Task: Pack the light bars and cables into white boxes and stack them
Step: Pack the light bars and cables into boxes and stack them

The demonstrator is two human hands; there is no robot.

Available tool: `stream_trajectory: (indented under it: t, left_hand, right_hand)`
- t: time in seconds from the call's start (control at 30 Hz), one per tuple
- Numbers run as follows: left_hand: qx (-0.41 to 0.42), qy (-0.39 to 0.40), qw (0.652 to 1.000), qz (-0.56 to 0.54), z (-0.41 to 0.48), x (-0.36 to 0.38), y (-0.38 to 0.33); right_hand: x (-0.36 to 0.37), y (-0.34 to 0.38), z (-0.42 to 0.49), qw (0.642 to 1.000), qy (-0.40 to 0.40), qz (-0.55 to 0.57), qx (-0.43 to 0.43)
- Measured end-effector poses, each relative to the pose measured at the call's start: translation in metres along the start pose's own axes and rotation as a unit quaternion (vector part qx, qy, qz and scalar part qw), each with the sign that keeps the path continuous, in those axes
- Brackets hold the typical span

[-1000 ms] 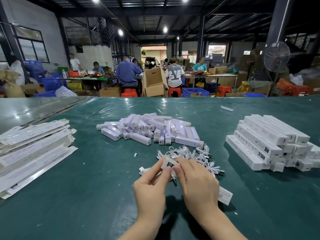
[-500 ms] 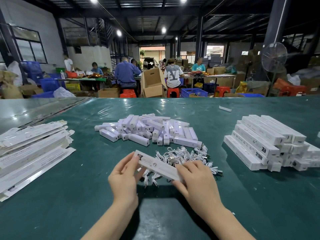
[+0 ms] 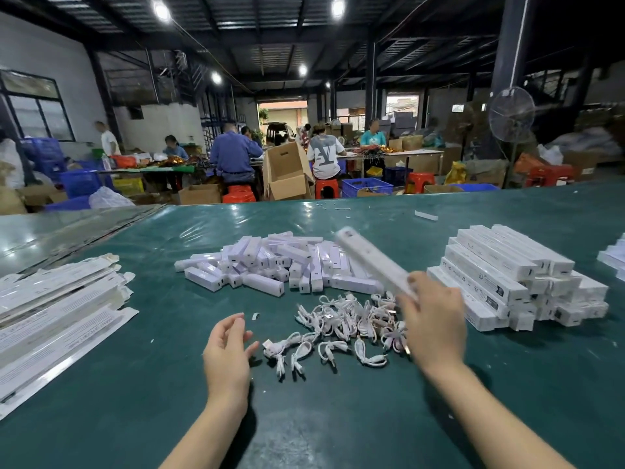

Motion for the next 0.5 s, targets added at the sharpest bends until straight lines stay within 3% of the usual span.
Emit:
stream_trajectory:
  t: [0.07,0.17,0.27,0.4,0.5]
  left_hand:
    - [0.007,0.001,1.0,0.016,-0.001,0.0,-0.001]
    - [0.023,0.009,0.999,0.047,-0.004,0.003,-0.004]
    - [0.037,0.023,0.996,0.08,-0.006,0.007,-0.005]
    - [0.042,0.038,0.992,0.113,-0.009,0.011,-0.005]
    - [0.087,0.056,0.977,0.186,-0.01,0.014,-0.013]
  right_hand:
    - [-0.012,-0.04,0.018,0.994,-0.015,-0.093,0.061]
    - [-0.018,-0.09,0.024,0.957,0.039,-0.255,0.133]
    - [-0.012,-0.099,0.02,0.953,0.037,-0.257,0.158]
    - [0.019,-0.031,0.011,0.992,0.017,-0.113,0.047]
    - [0.066,0.03,-0.02,0.983,0.135,-0.071,-0.1]
Point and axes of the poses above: each hand's wrist, its own z-axis towards the middle knuckle, its own x-axis out of the palm, y = z × x, the point moved 10 cm from there along z, towards the middle knuckle, and after that the axes turned 3 degrees about -x, right-handed, at the moved point
